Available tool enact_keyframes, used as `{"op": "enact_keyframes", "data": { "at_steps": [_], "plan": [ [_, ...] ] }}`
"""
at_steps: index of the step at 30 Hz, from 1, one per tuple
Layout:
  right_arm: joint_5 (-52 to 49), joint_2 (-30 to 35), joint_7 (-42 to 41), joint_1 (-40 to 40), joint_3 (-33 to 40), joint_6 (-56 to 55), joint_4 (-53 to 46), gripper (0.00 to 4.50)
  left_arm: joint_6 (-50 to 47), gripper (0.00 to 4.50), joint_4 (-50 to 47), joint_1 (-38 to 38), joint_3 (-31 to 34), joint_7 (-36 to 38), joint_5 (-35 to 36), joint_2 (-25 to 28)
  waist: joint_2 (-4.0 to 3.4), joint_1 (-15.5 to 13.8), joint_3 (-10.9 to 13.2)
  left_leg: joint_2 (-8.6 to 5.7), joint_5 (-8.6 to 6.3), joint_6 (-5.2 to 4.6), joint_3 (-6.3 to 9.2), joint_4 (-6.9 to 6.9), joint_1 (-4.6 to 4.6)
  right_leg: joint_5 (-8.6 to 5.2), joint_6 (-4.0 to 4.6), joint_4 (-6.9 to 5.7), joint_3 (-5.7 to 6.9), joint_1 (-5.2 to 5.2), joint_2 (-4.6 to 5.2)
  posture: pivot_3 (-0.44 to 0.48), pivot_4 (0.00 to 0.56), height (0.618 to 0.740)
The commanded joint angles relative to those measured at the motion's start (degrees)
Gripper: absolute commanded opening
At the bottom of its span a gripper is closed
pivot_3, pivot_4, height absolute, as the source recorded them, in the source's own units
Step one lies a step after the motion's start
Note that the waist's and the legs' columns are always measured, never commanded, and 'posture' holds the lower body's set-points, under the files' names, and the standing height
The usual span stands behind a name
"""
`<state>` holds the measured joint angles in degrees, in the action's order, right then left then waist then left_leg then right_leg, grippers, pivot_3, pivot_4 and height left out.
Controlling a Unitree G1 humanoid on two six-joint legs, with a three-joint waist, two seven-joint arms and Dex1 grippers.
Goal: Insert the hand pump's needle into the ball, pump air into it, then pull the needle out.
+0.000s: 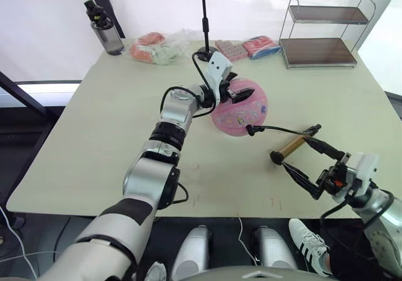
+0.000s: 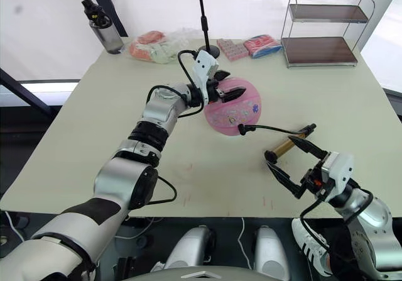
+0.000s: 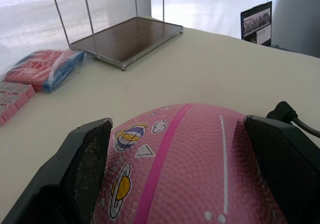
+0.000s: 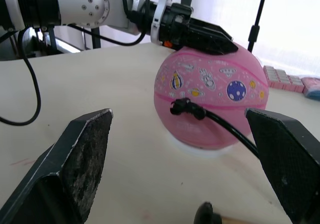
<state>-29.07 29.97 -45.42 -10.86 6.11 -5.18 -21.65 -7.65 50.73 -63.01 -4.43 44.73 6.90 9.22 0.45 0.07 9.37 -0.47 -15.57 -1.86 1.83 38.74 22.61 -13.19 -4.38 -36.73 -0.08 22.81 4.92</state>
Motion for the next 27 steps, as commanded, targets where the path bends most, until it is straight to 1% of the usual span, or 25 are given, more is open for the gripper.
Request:
{"op": "enact_keyframes", "data": {
  "at_steps": [1, 3, 4, 7, 10, 15, 21, 27],
  "plan": [
    [6.65, -0.33, 3.17, 3.71, -2.54, 0.56, -0.62, 4.43, -0.61, 4.5, 3.76, 2.29, -1.04, -1.35, -1.88, -2.08, 0.0, -0.35, -0.02, -0.01, 0.0, 0.0, 0.0, 0.0, -0.03, -0.01, -0.01, 0.01, 0.03, -0.05, 0.0, 0.0, 0.15, 0.74],
    [12.58, -0.3, 4.62, 7.01, -5.53, -0.03, 0.52, 4.43, 0.02, 4.5, 4.69, 2.97, -0.8, -1.99, -1.89, -2.76, 0.05, -0.68, -0.06, -0.03, 0.0, 0.0, -0.01, 0.01, -0.05, -0.02, -0.04, 0.02, 0.03, -0.08, 0.01, 0.0, 0.15, 0.74],
    [13.87, -0.42, 5.25, 8.51, -6.86, 1.53, 1.06, 4.43, 0.26, 4.5, 5.07, 3.26, -0.62, -2.25, -1.9, -3.05, 0.06, -0.87, -0.09, -0.04, 0.0, 0.0, -0.01, 0.02, -0.05, -0.03, -0.04, 0.03, 0.02, -0.09, 0.02, 0.0, 0.15, 0.74],
    [20.88, -0.1, 6.77, 12.51, -10.58, 1.61, 3.44, 4.43, 0.23, 4.5, 5.79, 4.0, 0.29, -2.94, -1.47, -3.83, 0.09, -0.98, -0.18, -0.09, 0.0, 0.01, 0.0, 0.03, -0.05, -0.05, -0.07, 0.04, 0.03, -0.11, 0.06, 0.0, 0.15, 0.74],
    [30.69, 0.58, 9.45, 16.78, -14.58, 0.94, 7.47, 4.43, 0.26, 4.5, 5.88, 4.78, 0.83, -3.4, -1.64, -4.33, 0.16, -0.94, -0.34, -0.11, 0.01, 0.01, 0.02, 0.04, -0.05, -0.05, -0.08, 0.04, 0.05, -0.12, 0.07, 0.0, 0.15, 0.74],
    [41.7, 0.82, 13.98, 21.79, -18.34, -1.24, 12.29, 4.43, 1.13, 4.5, 5.59, 5.56, 0.69, -4.87, -2.62, -4.68, 0.14, -0.88, -0.63, -0.12, 0.01, 0.02, 0.02, 0.03, -0.1, -0.06, -0.08, 0.04, 0.05, -0.16, 0.07, 0.0, 0.15, 0.74],
    [53.05, 1.93, 21.67, 25.18, -19.46, -6.18, 15.98, 4.43, 1.12, 4.5, 5.23, 6.01, 0.53, -5.41, -2.66, -5.25, 0.19, -0.88, -0.77, -0.13, 0.04, 0.07, 0.02, 0.03, -0.11, -0.06, -0.08, 0.05, 0.05, -0.17, 0.08, 0.0, 0.15, 0.74],
    [59.81, 2.4, 25.81, 27.15, -20.55, -10.15, 17.86, 4.43, 1.32, 4.5, 5.38, 5.76, 0.58, -6.27, -2.62, -5.8, 0.2, -0.88, -0.82, -0.14, 0.12, 0.21, 0.02, 0.03, -0.12, -0.06, -0.08, 0.05, 0.05, -0.19, 0.08, 0.0, 0.15, 0.74]
  ]
}}
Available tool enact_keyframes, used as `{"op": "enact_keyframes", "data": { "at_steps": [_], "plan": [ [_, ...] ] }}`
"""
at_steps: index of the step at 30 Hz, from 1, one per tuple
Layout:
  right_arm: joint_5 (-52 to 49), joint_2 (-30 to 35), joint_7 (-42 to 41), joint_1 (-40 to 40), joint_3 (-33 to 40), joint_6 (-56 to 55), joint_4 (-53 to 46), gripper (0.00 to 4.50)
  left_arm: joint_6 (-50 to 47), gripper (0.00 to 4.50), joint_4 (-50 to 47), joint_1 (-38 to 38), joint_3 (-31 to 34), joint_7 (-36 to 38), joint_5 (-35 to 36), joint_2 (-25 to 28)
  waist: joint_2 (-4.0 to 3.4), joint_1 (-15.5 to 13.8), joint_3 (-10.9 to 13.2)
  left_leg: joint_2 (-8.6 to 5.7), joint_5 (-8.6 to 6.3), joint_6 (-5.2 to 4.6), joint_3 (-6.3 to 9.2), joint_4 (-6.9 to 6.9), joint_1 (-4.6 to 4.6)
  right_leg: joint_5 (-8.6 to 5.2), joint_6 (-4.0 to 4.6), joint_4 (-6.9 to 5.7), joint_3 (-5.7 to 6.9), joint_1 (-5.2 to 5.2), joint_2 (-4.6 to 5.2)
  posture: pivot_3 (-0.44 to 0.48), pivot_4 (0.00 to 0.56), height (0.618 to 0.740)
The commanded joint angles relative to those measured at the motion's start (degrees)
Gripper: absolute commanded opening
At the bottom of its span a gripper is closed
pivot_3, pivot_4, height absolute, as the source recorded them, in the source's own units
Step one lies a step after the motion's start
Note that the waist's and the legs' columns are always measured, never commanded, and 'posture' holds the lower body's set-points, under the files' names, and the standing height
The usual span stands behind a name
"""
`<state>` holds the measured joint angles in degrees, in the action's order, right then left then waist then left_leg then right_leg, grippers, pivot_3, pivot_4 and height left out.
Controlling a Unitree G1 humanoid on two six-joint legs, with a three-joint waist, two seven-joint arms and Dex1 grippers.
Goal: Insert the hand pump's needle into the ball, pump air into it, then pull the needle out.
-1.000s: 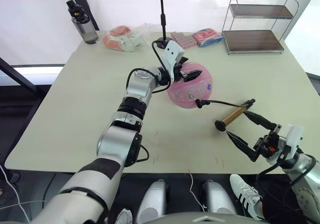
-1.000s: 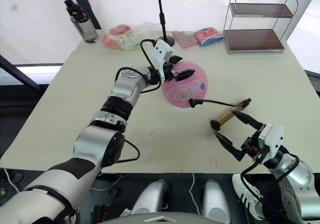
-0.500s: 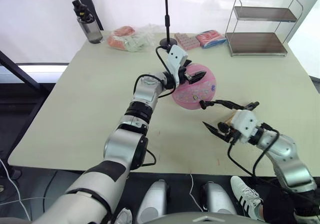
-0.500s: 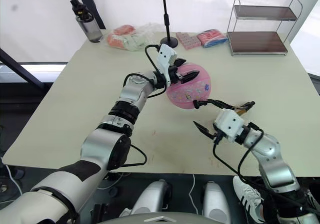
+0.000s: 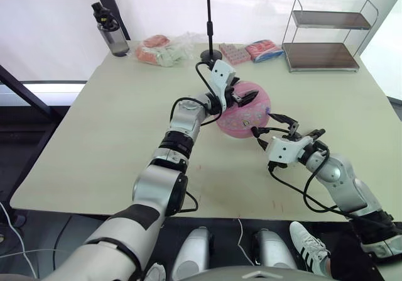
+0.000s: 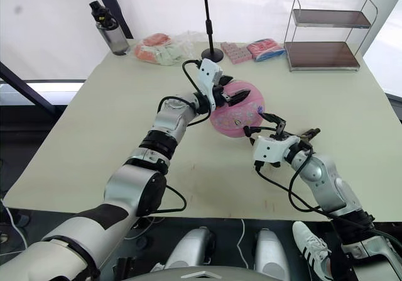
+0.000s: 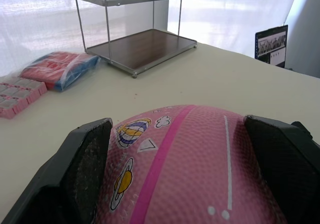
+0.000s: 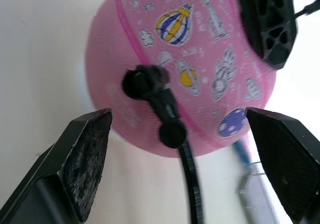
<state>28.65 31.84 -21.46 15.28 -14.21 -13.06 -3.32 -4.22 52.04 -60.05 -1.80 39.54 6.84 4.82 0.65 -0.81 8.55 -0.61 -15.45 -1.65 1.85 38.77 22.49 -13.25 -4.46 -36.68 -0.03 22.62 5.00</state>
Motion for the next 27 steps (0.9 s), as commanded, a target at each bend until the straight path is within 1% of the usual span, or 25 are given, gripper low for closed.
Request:
{"op": "enact_keyframes", "data": {
  "at_steps": [1, 10, 11, 12, 19, 24, 27],
  "plan": [
    [2.63, 0.42, 2.27, 1.15, -0.41, -2.61, -0.22, 4.43, -2.08, 4.5, 4.11, 2.75, -2.04, -1.16, -2.56, -1.46, 0.01, 0.0, 0.0, 0.0, 0.0, 0.0, 0.0, 0.0, 0.0, 0.0, 0.0, 0.01, 0.0, -0.01, 0.0, 0.0, 0.15, 0.74],
    [5.42, -0.9, 4.05, 2.24, -1.58, -4.18, 1.72, 4.43, -1.88, 4.5, 4.22, 2.56, -1.97, -1.55, -2.59, -1.54, 0.01, -0.01, -0.01, -0.02, 0.0, -0.01, 0.01, 0.0, -0.01, 0.0, 0.0, 0.01, 0.0, -0.03, 0.01, 0.0, 0.15, 0.74],
    [5.52, -0.94, 4.17, 2.32, -1.56, -4.3, 1.95, 3.93, -1.85, 4.5, 4.27, 2.51, -1.93, -1.61, -2.6, -1.53, 0.01, -0.01, -0.01, -0.02, -0.01, -0.01, 0.01, 0.0, -0.01, 0.0, 0.0, 0.02, 0.0, -0.03, 0.01, 0.0, 0.15, 0.74],
    [5.67, -0.96, 4.27, 2.39, -1.58, -4.39, 2.19, 3.7, -1.81, 4.5, 4.29, 2.48, -1.92, -1.66, -2.62, -1.52, 0.01, 0.0, -0.01, -0.02, -0.01, -0.01, 0.01, 0.0, -0.01, 0.0, 0.0, 0.01, 0.0, -0.03, 0.01, 0.0, 0.15, 0.74],
    [5.78, -1.45, 4.52, 2.34, -1.7, -4.84, 3.13, 0.08, -1.51, 4.5, 4.36, 2.45, -1.84, -1.87, -2.76, -1.53, 0.01, 0.06, -0.01, -0.02, -0.01, -0.01, 0.01, 0.0, -0.01, 0.0, 0.0, 0.01, 0.01, -0.03, 0.01, 0.0, 0.15, 0.74],
    [3.33, -3.12, 4.77, 1.57, -0.83, -3.87, 3.06, 0.04, -1.14, 4.5, 4.44, 2.67, -1.89, -2.21, -2.91, -1.74, 0.01, 0.12, -0.01, -0.02, -0.01, -0.02, 0.01, 0.0, -0.02, 0.0, 0.0, 0.01, 0.0, -0.03, 0.01, 0.0, 0.15, 0.74],
    [-4.04, -7.0, 3.96, -0.21, 1.59, -1.37, 3.14, 0.04, -0.2, 4.5, 4.67, 3.01, -1.98, -2.63, -3.1, -1.99, 0.03, 0.16, -0.01, -0.01, -0.01, -0.02, 0.03, 0.0, -0.02, 0.0, 0.0, 0.01, 0.01, -0.04, 0.01, 0.0, 0.15, 0.74]
  ]
}}
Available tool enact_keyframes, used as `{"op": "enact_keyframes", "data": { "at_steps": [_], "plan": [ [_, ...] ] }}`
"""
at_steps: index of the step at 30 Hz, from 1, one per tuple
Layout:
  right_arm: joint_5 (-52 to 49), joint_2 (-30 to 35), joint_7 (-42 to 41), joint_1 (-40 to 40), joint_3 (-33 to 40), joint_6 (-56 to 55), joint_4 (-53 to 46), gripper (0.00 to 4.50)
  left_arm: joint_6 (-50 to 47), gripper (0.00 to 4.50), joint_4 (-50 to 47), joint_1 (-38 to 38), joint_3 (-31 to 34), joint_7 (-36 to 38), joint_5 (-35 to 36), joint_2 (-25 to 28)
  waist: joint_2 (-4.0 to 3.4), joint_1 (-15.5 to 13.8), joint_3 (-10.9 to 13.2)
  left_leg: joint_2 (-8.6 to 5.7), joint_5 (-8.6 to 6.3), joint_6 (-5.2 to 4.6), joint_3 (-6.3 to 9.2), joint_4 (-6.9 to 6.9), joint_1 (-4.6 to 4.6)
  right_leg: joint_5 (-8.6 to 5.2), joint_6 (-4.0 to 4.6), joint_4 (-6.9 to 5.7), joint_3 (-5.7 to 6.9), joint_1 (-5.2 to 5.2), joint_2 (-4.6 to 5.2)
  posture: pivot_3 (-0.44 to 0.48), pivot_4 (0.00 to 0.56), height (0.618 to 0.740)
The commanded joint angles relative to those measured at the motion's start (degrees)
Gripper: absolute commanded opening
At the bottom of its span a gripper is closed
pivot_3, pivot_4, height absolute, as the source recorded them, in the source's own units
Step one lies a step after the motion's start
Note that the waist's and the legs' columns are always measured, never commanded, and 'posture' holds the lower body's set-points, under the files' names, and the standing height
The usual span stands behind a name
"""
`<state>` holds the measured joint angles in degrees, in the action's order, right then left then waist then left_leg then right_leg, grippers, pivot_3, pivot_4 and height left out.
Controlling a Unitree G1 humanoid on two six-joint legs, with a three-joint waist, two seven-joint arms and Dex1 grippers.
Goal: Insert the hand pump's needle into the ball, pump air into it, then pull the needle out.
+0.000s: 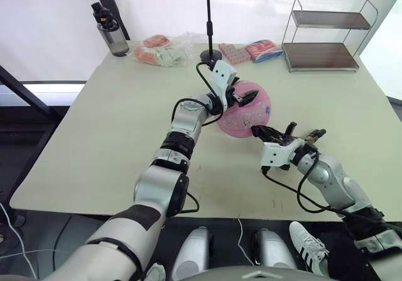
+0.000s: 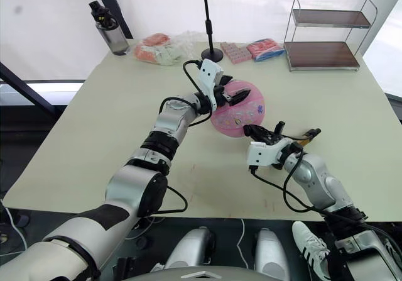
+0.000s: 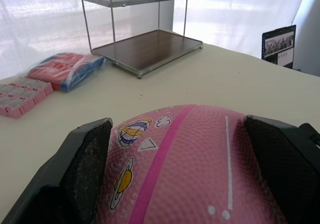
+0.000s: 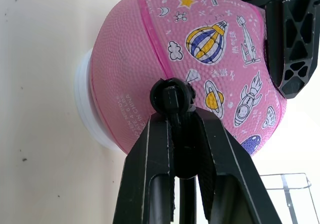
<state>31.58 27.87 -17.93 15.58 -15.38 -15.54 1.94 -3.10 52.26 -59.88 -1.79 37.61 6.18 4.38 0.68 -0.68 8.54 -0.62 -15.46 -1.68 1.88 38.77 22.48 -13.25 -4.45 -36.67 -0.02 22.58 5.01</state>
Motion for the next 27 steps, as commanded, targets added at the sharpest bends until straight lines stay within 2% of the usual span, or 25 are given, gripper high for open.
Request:
{"op": "enact_keyframes", "data": {
  "at_steps": [1, 6, 13, 23, 27],
  "plan": [
    [-9.65, -4.37, 0.03, -1.14, 3.65, 1.72, -2.15, 0.04, -0.95, 4.5, 4.61, 2.98, -2.0, -0.89, -2.51, -1.62, 0.0, 0.04, 0.0, 0.0, 0.0, 0.0, -0.01, 0.0, 0.0, 0.0, 0.0, -0.01, 0.0, 0.01, 0.0, 0.0, 0.15, 0.74],
    [-24.49, -11.36, -2.39, -3.83, 8.2, 3.98, -2.15, 0.04, 0.94, 4.5, 5.6, 3.77, -2.1, -2.29, -3.21, -2.05, 0.0, 0.0, 0.0, 0.0, -0.08, -0.14, 0.05, -0.01, 0.0, 0.0, 0.0, -0.01, 0.0, 0.0, 0.0, 0.0, 0.15, 0.74],
    [-38.17, -17.76, -5.73, -6.74, 11.08, 7.55, -3.35, 0.04, 3.16, 4.5, 6.22, 5.48, -2.57, -4.14, -3.95, -2.85, -0.01, -0.08, 0.0, 0.0, -0.09, -0.16, 0.09, -0.01, -0.01, 0.0, 0.0, -0.02, 0.0, 0.0, 0.01, 0.0, 0.15, 0.74],
    [-41.79, -18.68, -7.85, -10.47, 11.84, 2.85, -5.13, 0.04, 5.12, 4.5, 11.32, 9.46, -2.14, -10.44, -5.61, -4.68, -0.19, -0.51, -0.39, -0.11, -0.11, -0.18, 0.13, -0.02, -0.03, -0.04, -0.07, 0.08, 0.01, -0.13, 0.06, 0.0, 0.15, 0.74],
    [-42.19, -18.58, -8.22, -11.73, 12.05, 2.61, -5.74, 0.04, 5.58, 4.5, 12.49, 9.45, -1.97, -11.11, -5.71, -4.69, -0.3, -0.65, -0.55, -0.21, -0.13, -0.21, 0.3, -0.26, -0.58, -0.13, -0.19, 0.42, 0.01, -0.86, 0.08, 0.0, 0.15, 0.74]
  ]
}}
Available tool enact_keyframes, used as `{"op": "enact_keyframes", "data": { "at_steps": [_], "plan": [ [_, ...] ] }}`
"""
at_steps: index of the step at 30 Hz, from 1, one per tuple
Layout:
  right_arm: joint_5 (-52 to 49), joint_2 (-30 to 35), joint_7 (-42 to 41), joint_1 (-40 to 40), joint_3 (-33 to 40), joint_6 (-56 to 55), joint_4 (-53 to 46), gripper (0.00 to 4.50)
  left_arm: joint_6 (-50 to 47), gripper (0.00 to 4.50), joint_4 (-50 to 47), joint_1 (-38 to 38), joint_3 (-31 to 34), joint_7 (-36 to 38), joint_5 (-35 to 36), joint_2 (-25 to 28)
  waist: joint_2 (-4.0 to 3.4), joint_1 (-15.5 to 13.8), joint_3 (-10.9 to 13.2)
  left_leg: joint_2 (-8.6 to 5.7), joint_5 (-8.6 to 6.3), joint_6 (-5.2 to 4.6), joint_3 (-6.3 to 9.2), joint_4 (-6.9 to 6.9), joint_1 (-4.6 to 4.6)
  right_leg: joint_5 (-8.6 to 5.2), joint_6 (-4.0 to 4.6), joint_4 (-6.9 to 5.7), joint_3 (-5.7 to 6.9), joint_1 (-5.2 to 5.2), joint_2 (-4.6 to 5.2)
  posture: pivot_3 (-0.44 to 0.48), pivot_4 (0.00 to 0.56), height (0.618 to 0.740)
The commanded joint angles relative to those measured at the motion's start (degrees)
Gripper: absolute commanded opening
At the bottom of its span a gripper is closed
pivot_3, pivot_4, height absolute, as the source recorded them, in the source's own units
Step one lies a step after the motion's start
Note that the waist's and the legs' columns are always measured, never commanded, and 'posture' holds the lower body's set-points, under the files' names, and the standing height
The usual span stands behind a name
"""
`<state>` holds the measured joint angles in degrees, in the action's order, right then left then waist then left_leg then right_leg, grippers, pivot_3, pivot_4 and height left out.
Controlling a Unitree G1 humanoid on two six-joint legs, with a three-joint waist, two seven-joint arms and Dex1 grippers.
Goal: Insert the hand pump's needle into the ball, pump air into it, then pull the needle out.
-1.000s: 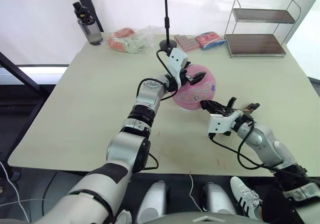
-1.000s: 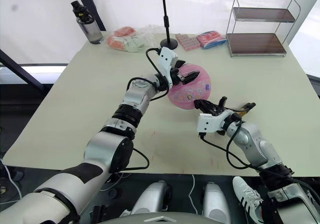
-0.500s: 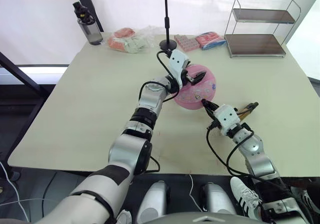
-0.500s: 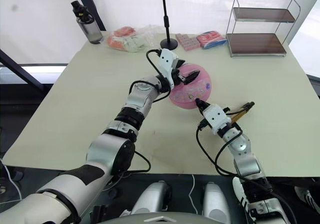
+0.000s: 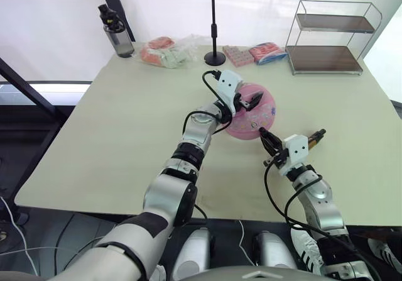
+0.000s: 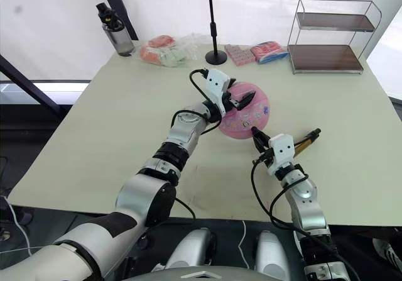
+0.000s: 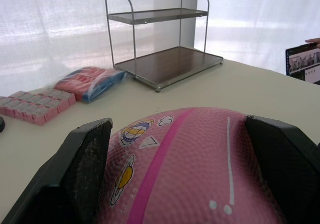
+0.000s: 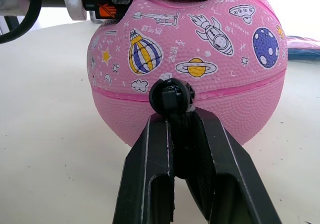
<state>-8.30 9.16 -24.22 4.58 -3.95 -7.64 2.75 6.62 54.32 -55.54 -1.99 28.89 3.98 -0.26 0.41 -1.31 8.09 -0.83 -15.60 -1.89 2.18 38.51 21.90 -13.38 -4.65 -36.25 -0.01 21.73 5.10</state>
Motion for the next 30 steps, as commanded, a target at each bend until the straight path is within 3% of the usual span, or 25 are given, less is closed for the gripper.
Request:
{"op": "enact_keyframes", "data": {
  "at_steps": [1, 30],
  "plan": [
    [-2.46, 0.16, -2.0, -1.21, 0.66, -5.26, -6.79, 0.04, -4.03, 4.5, 10.76, 4.99, -1.75, -2.51, -3.57, 0.05, -0.1, -0.03, -0.23, 0.0, -0.01, -0.01, 0.05, -0.1, -0.14, 0.0, -0.01, 0.17, 0.03, -0.18, 0.0, 0.0, 0.15, 0.74],
    [-5.55, 1.55, -2.85, -6.96, 2.45, -6.04, -11.21, 0.04, -3.75, 4.5, 13.47, 5.18, -2.1, -4.35, -3.61, 0.64, -0.34, -0.82, -0.8, -0.44, -0.02, -0.03, 0.98, -0.15, -0.11, -0.19, -0.27, 0.4, 0.02, -0.43, 0.12, 0.0, 0.15, 0.74]
  ]
}}
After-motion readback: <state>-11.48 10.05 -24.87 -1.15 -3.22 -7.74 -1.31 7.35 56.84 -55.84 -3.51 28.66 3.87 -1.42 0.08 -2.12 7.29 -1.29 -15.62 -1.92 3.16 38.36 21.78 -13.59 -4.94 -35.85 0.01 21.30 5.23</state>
